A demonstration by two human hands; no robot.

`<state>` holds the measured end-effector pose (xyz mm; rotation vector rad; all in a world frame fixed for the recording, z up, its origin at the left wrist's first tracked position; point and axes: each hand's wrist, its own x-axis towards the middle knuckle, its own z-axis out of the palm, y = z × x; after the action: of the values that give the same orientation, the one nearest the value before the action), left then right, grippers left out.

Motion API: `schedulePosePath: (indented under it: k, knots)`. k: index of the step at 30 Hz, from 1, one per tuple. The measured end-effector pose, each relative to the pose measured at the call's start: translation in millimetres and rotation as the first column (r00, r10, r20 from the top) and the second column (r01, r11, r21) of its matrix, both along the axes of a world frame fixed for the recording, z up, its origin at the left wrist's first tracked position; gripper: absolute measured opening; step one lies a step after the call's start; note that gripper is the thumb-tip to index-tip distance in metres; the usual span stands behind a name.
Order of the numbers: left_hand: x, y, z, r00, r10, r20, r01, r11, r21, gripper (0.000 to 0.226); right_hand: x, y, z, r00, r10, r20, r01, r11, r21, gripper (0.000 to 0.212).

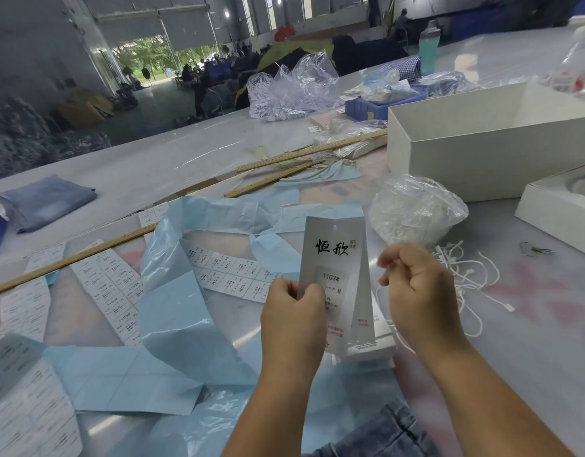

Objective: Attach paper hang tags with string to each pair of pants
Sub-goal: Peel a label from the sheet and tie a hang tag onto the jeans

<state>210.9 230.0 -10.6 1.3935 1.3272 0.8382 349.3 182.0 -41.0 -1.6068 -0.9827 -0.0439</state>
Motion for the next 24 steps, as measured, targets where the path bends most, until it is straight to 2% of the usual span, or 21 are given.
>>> schedulePosePath:
  k: [2,4,6,9,11,14,17,20,22,24]
  knots:
    - [0.4,0.9,-1.7,0.999,-0.005,0.053,0.007,0.999,-0.032,0.006,-4.3,0.4,4.7,0.969,0.178,-0.169,-0.169,0.983,0.067,0.023]
    - [1.4,1.9,-3.5,0.997,-0.021,0.078,0.024,0.999,-0.038,0.01,-7.0,-0.2,7.3,0.865,0.367,-0.343,-0.357,0.929,0.097,0.026]
    - [2.3,2.7,-4.6,0.996,-0.037,0.085,0.04,0.999,-0.025,0.012,-6.3,-0.5,6.1,0.827,0.406,-0.389,-0.42,0.906,0.052,0.032]
    - [0.0,6.4,-6.7,0.996,-0.029,0.08,0.027,0.999,0.025,0.012,-7.1,2.1,-0.2,0.903,0.286,-0.322,-0.335,0.936,-0.106,0.034]
    - [-5.2,12.1,-7.6,0.995,0.032,0.094,-0.037,0.998,0.052,0.015,-6.8,4.8,-6.4,0.943,0.198,-0.265,-0.259,0.942,-0.215,0.033]
    - [-14.3,19.4,-7.9,0.98,0.114,0.162,-0.113,0.993,-0.013,0.012,-4.3,7.9,-12.9,0.989,0.066,-0.133,-0.102,0.953,-0.286,0.037]
    - [-17.7,15.7,-11.2,0.984,0.09,0.151,-0.088,0.996,-0.024,0.012,-2.9,9.1,-15.4,0.998,-0.028,0.053,0.045,0.935,-0.353,0.042]
    - [-17.5,7.6,-13.0,0.991,0.048,0.128,-0.048,0.999,-0.005,0.012,-3.3,7.0,-15.3,0.994,-0.066,0.087,0.097,0.897,-0.43,0.035]
    - [-19.1,5.0,-11.3,0.993,0.039,0.111,-0.039,0.999,0.0,0.012,-2.5,2.5,-12.0,0.991,-0.089,0.1,0.122,0.912,-0.393,0.031]
    - [-22.9,2.9,-6.5,0.995,0.03,0.091,-0.031,0.999,0.012,0.011,-2.6,-4.9,-3.0,0.987,-0.103,0.12,0.131,0.957,-0.258,0.02]
